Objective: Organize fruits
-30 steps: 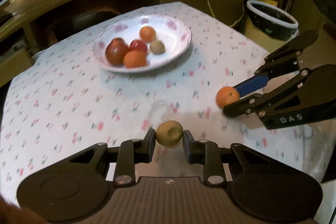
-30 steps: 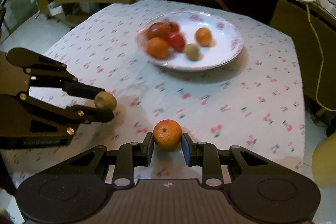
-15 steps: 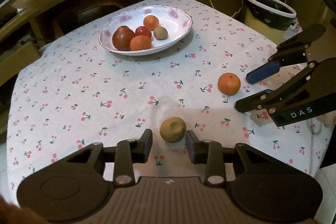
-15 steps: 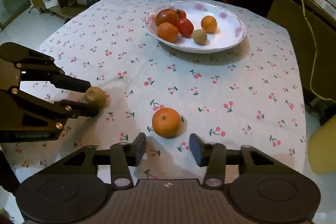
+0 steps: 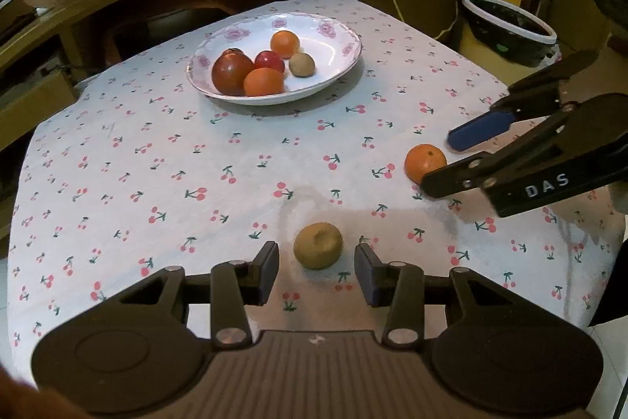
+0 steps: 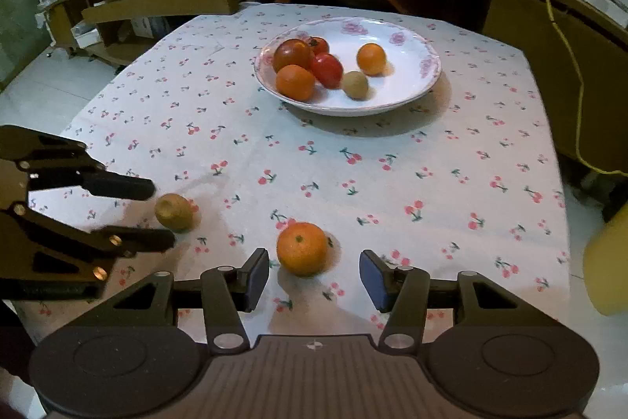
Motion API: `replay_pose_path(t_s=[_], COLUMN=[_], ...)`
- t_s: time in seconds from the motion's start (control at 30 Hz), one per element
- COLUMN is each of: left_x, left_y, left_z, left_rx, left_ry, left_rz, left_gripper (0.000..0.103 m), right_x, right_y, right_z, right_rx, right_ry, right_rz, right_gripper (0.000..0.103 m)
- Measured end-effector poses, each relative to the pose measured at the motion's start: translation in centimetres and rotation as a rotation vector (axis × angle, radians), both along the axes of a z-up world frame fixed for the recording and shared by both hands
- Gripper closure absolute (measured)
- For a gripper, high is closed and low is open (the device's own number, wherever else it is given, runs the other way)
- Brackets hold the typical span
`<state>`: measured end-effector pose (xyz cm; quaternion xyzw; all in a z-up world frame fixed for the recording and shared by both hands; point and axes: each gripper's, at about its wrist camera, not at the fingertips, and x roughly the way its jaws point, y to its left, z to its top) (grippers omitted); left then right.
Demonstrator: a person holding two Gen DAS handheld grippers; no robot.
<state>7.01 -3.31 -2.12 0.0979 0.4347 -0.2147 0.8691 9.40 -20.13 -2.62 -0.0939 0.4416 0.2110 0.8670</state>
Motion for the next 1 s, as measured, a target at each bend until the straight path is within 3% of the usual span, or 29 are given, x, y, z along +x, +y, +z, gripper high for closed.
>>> replay_pose_path(t_s=[0.7, 0.9, 1.0], left_x=[1.2, 1.1, 1.1], left_y=[-0.2, -0.2, -0.4], left_z=[-0.7, -0.7, -0.6], left_rx=[0.001, 0.001, 0.003], left_ry=[0.019, 0.022, 0.021], left_rz=[0.021, 0.025, 0.02], left_gripper=[0.055, 0.062, 0.069], right_x=[1.0, 0.9, 0.7], right_y=[1.0, 0.9, 1.2], right_z=[-0.8, -0.6, -0.6], right_rx=[-0.031, -0.04, -0.058], right_ry=[0.007, 0.009, 0.002], right_rz=[0.03, 0.022, 0.033], right_gripper=[0.053, 0.07, 0.071])
